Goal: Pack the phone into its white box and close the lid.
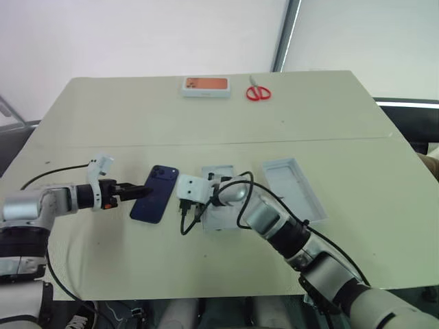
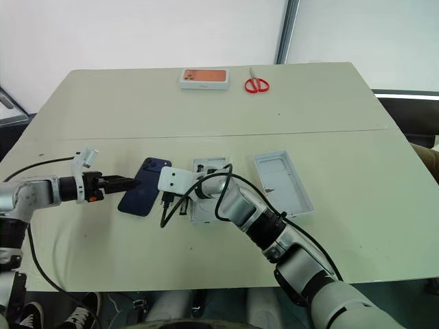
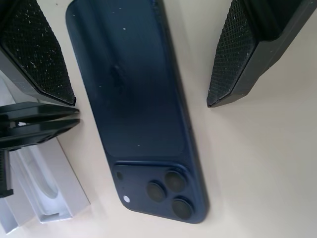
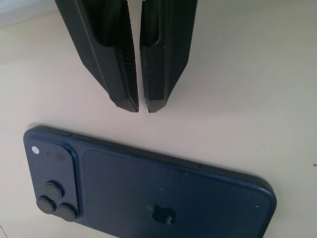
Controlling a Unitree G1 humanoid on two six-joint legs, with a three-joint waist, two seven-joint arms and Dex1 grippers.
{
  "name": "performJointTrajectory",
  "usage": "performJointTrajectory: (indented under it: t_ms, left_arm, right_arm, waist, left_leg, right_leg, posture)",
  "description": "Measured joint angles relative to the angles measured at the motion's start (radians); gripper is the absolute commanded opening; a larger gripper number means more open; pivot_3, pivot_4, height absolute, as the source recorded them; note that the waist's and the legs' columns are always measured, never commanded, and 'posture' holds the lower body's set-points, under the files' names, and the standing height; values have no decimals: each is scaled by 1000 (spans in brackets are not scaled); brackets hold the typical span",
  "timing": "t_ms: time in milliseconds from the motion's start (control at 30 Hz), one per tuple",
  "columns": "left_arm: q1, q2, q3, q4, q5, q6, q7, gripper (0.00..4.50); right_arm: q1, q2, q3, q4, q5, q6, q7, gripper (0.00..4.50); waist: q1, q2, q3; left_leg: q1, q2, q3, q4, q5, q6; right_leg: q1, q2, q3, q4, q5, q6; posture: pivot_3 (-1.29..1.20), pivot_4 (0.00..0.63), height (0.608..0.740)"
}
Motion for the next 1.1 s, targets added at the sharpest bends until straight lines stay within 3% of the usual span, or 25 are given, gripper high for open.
performJointTrajectory:
  t_ms: [467,867,967,1100]
  left_arm:
    - [-31,-106,1,-64,-2,131,45,4500]
    - [-60,-215,52,-101,-72,310,97,4500]
    - [-62,-217,65,-68,-79,309,107,3579]
    - [-49,-217,75,-34,-85,317,114,1560]
  right_arm:
    - [-6,-16,0,10,-10,15,8,318]
    - [-6,-16,-2,10,-15,12,-2,318]
    - [-6,-17,-2,10,-15,10,-3,266]
    - [-6,-19,-2,8,-15,7,-3,266]
  waist:
    - [11,9,-8]
    - [7,9,-8]
    - [5,9,-8]
    - [-1,8,-8]
  left_leg:
    - [5,-2,-1,0,-1,1]
    - [5,-2,-1,0,-1,1]
    - [5,-2,-1,0,-1,1]
    - [4,-2,0,-1,-1,1]
  right_leg:
    - [5,-2,0,0,0,1]
    - [6,-2,0,0,-1,1]
    - [5,-2,0,0,-1,1]
    - [4,-2,0,0,-1,1]
  posture:
    - [0,150,740]
    - [0,150,740]
    - [0,150,740]
    - [0,150,740]
